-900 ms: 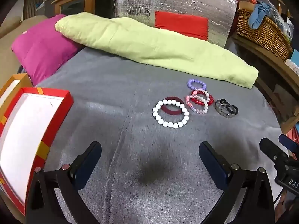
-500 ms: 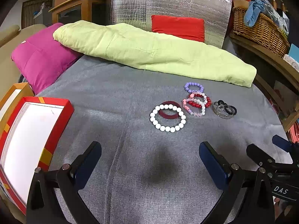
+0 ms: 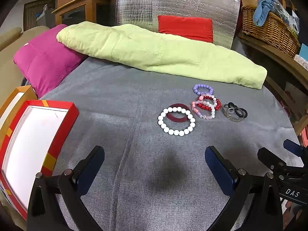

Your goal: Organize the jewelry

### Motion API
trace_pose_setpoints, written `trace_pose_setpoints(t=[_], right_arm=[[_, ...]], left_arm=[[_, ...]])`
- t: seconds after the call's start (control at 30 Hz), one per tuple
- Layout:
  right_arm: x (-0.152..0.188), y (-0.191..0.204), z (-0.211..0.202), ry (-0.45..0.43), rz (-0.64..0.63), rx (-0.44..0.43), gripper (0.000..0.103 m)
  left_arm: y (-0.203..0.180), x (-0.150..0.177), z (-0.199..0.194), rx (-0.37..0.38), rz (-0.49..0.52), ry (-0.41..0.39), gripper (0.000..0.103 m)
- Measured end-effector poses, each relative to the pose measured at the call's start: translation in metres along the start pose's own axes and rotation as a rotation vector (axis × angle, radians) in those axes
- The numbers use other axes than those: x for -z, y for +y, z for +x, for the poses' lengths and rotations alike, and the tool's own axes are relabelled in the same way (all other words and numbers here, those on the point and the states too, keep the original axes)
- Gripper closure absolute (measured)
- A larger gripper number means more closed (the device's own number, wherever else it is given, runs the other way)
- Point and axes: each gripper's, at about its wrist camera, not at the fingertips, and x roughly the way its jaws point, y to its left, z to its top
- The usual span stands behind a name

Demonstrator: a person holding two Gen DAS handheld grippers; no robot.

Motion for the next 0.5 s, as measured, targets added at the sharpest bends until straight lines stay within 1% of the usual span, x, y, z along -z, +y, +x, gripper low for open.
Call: trace_pose_setpoints(t=[0.5], right_arm=[[0.0007, -0.0057, -0.0005, -0.006, 0.04, -0.008, 0.0]], left_arm=[[0.0029, -0.0004, 0.0014, -0.005, -0.011, 0.004, 0.0]])
